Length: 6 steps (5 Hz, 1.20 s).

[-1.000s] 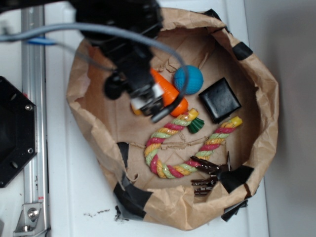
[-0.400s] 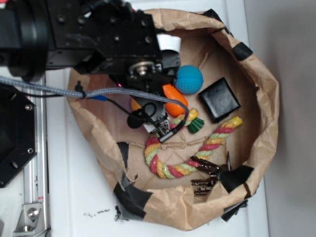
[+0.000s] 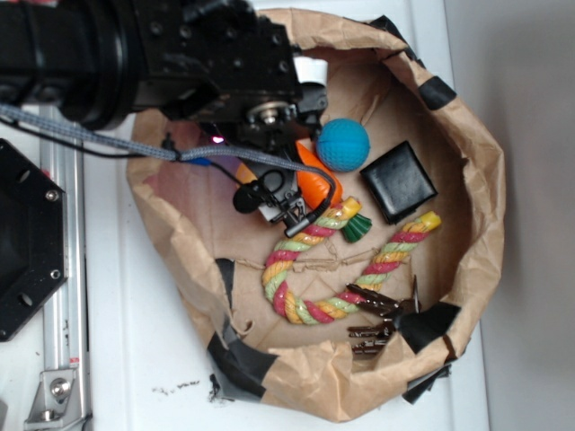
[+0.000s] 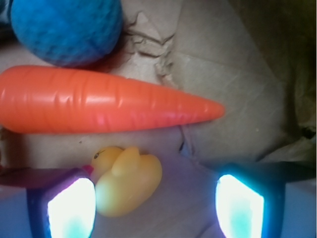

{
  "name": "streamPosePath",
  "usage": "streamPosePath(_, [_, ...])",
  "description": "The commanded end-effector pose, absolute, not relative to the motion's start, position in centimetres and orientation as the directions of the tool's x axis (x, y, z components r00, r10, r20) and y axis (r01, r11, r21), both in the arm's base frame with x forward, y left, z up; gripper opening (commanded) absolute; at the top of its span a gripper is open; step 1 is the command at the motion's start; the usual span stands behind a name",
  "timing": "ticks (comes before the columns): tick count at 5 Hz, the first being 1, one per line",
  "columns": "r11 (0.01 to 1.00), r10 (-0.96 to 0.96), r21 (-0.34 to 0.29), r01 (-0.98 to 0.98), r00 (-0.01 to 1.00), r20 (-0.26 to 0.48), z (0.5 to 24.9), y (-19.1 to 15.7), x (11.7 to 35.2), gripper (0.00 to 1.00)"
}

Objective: Grab the yellow duck.

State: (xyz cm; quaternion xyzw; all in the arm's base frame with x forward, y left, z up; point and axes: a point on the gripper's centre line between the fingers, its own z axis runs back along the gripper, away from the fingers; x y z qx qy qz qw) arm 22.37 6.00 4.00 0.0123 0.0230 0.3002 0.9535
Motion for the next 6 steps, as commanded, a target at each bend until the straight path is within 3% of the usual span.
streamPosePath(1, [0.816,0.577,0.034,-0.578,0.816,0.028,5.1,6.9,21.8,1.00])
streamPosePath(4, [0.751,0.658,-0.021,-0.660,0.745,0.106,8.3,9.3,19.9,1.00])
streamPosePath(6, [0.719,0.688,0.065,-0.692,0.721,0.080,5.9,9.5,20.8,1.00])
